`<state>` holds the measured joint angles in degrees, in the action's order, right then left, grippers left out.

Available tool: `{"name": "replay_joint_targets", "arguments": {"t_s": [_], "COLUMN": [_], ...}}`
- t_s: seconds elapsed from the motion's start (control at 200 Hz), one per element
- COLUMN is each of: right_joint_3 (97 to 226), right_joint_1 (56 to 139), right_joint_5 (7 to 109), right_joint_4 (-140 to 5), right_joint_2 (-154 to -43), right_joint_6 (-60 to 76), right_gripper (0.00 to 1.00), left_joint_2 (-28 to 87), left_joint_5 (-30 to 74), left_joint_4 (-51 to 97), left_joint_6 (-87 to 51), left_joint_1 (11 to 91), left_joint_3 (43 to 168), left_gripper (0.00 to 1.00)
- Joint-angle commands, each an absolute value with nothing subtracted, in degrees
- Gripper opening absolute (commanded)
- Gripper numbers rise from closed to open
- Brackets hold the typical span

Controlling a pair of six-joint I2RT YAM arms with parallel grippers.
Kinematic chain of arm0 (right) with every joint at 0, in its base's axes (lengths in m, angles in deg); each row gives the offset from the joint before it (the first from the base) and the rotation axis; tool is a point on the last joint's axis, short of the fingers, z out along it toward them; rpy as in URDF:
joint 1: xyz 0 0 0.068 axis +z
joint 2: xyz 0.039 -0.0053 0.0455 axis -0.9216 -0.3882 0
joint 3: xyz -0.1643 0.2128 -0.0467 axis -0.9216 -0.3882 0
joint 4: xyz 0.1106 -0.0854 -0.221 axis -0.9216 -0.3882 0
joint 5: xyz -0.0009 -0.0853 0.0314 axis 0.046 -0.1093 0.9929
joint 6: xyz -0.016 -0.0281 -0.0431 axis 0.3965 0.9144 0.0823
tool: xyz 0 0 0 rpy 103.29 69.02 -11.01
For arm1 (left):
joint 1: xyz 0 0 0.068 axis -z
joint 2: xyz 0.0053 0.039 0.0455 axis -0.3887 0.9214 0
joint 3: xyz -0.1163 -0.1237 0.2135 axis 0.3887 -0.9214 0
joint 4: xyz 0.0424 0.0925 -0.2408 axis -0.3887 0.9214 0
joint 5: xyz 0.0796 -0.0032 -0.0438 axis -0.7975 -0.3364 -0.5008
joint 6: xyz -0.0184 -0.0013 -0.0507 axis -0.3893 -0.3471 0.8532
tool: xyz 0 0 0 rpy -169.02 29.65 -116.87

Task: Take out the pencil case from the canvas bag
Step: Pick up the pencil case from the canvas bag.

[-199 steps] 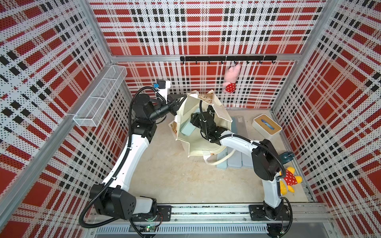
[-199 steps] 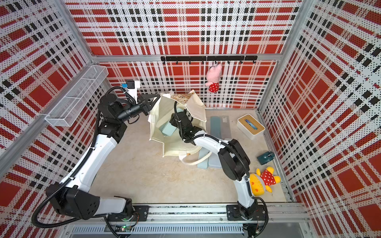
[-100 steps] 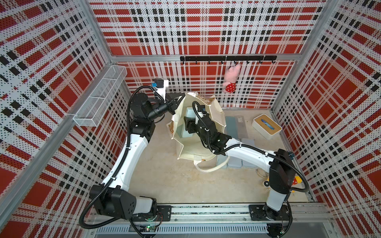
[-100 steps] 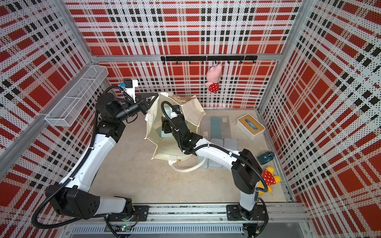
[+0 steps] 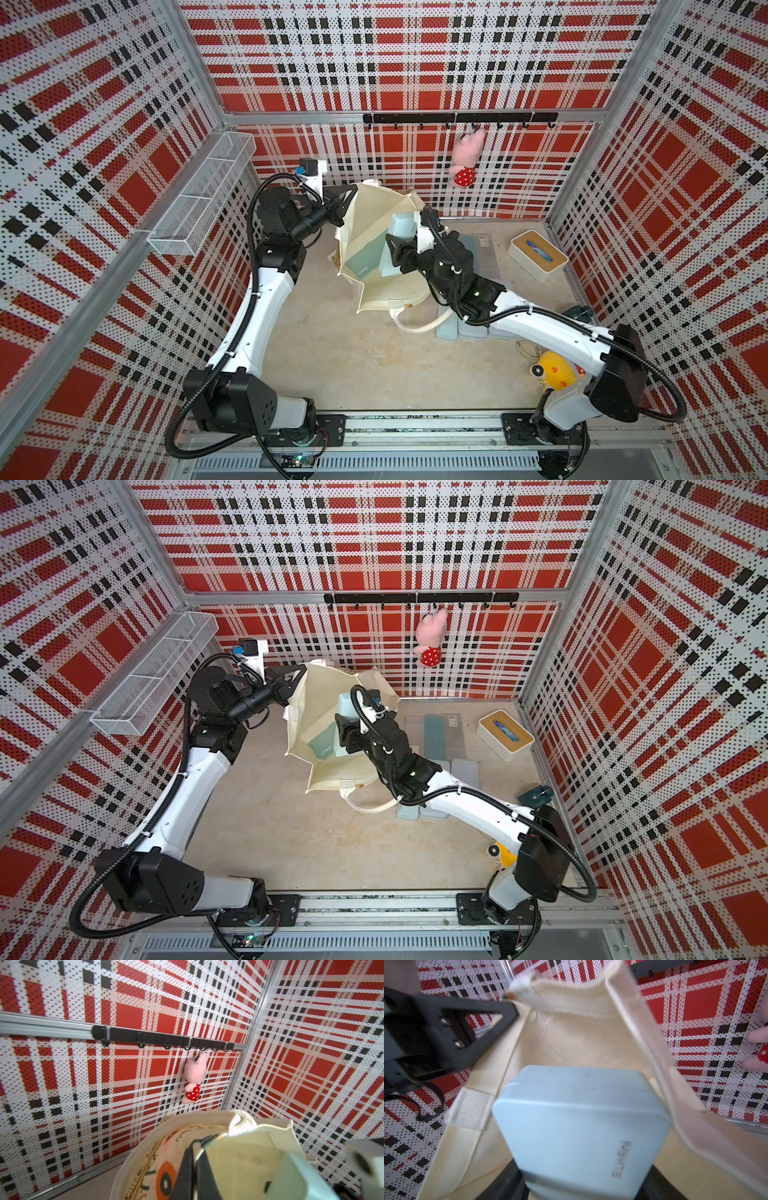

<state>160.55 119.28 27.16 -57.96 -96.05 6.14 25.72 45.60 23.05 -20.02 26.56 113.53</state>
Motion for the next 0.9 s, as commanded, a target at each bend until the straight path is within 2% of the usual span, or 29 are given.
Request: {"name": "replay_joint_targets", "arguments": {"t_s": [0.0, 0.135, 0.271, 0.406, 0.591, 0.897], "right_joint_3": [159.9, 158.5, 157.9, 157.4, 162.2, 178.4], "right_joint_1": [119.5, 119.5, 118.7, 114.4, 105.3, 101.3], "right_joint_5": [25.6, 22.9, 17.6, 15.3, 23.3, 33.6], "right_joint_4": [-56.9, -56.8, -58.2, -64.0, -78.2, -91.2], "right_joint_2": [-91.4, -88.6, -86.4, -85.6, -91.9, -111.2], "right_joint_6": [8.7, 10.8, 11.2, 6.4, -3.9, -2.9], "right_gripper": [0.39, 0.38, 0.33, 0.32, 0.35, 0.35], "left_joint_2": [24.7, 24.0, 23.1, 22.3, 21.6, 20.7], "left_joint_5": [40.9, 37.8, 33.0, 28.0, 26.4, 34.9], "left_joint_4": [20.1, 20.3, 20.3, 20.2, 19.6, 18.3], "left_joint_6": [-21.4, -21.2, -20.3, -18.9, -19.3, -18.6], "left_joint_1": [24.8, 23.0, 21.6, 20.5, 19.7, 16.9], "left_joint_3": [114.5, 113.4, 112.2, 110.9, 109.2, 107.9], "left_gripper": [0.0, 0.0, 0.0, 0.0, 0.0, 0.0]}}
